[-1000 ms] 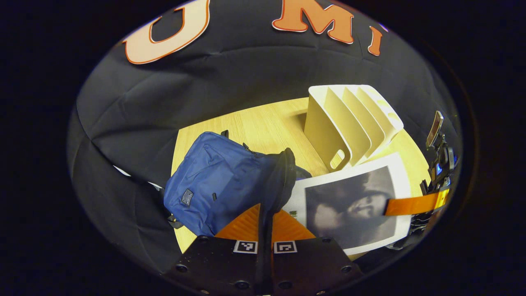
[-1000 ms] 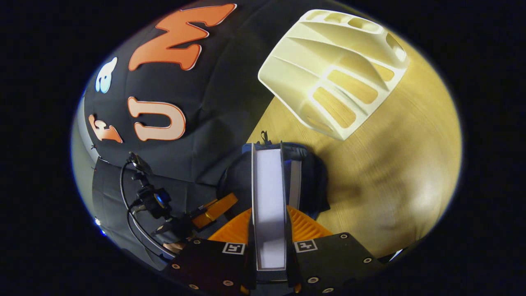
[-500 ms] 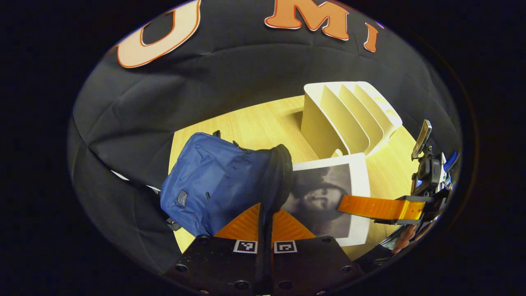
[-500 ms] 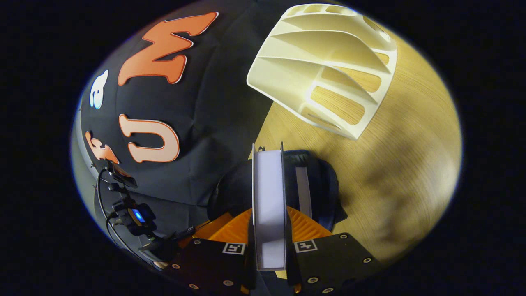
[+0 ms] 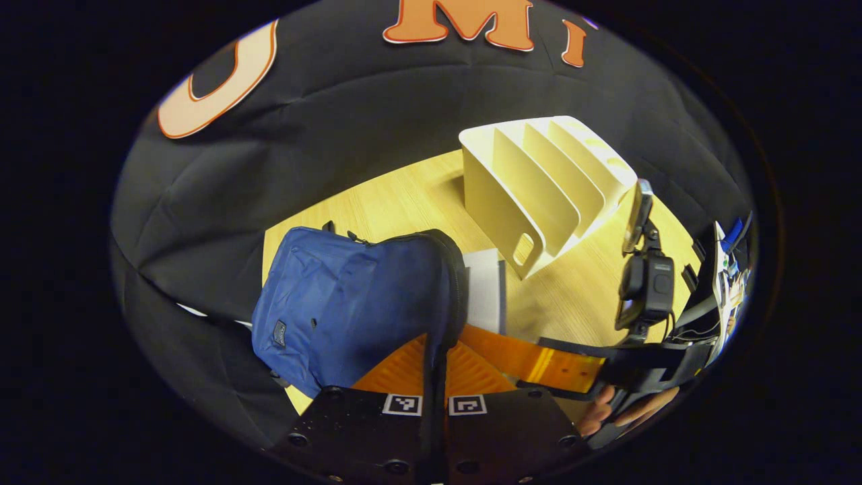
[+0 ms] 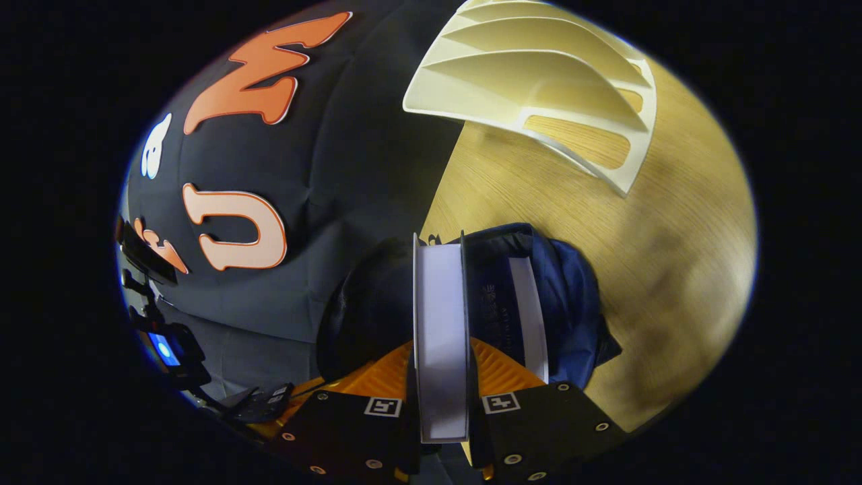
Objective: Open the schoolbag, grab two books from the bookshelf and put them into the schoolbag.
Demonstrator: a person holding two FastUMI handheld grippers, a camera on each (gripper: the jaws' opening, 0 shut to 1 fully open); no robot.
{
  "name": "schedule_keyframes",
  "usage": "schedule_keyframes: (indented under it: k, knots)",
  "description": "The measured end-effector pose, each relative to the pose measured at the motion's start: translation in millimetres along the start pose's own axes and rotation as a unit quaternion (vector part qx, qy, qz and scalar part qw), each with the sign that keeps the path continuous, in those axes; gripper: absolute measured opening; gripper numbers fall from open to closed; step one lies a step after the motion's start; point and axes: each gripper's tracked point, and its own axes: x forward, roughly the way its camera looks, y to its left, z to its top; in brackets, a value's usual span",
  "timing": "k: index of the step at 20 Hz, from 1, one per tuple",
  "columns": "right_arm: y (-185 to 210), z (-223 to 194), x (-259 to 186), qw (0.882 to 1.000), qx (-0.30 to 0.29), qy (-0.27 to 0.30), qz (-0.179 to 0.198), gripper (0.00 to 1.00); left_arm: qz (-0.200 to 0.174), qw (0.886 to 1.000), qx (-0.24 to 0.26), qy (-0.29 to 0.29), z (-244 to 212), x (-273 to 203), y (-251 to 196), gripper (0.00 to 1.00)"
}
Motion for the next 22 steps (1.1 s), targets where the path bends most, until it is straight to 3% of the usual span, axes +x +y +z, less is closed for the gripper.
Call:
schedule_keyframes:
  k: [14,16,18,20,21,22]
  knots:
    - [-13.3,-26.6,46.9,0.999,0.019,0.025,0.011,0.29,-0.01,1.0,0.018,-0.003,6.2,-3.8,7.7,0.0]
    - [-15.7,-38.1,48.1,0.997,0.035,0.066,0.014,0.29,-0.01,1.0,0.011,-0.002,5.6,-2.7,9.2,0.0]
    - [-29.7,-44.8,47.8,0.995,0.044,0.085,-0.02,0.37,-0.016,1.0,0.0,0.002,0.9,-0.5,11.4,0.0]
    - [-29.8,-35.7,45.7,0.996,0.035,0.079,-0.024,0.49,-0.017,1.0,-0.011,0.006,-3.5,2.3,13.6,0.0]
    - [-21.2,-22.8,43.5,0.996,0.031,0.076,-0.028,0.49,-0.016,1.0,-0.014,0.0,-1.5,1.5,17.8,0.0]
    - [-20.2,-17.7,34.1,0.996,0.029,0.075,-0.031,0.59,-0.012,1.0,-0.015,-0.002,1.1,0.6,19.2,0.0]
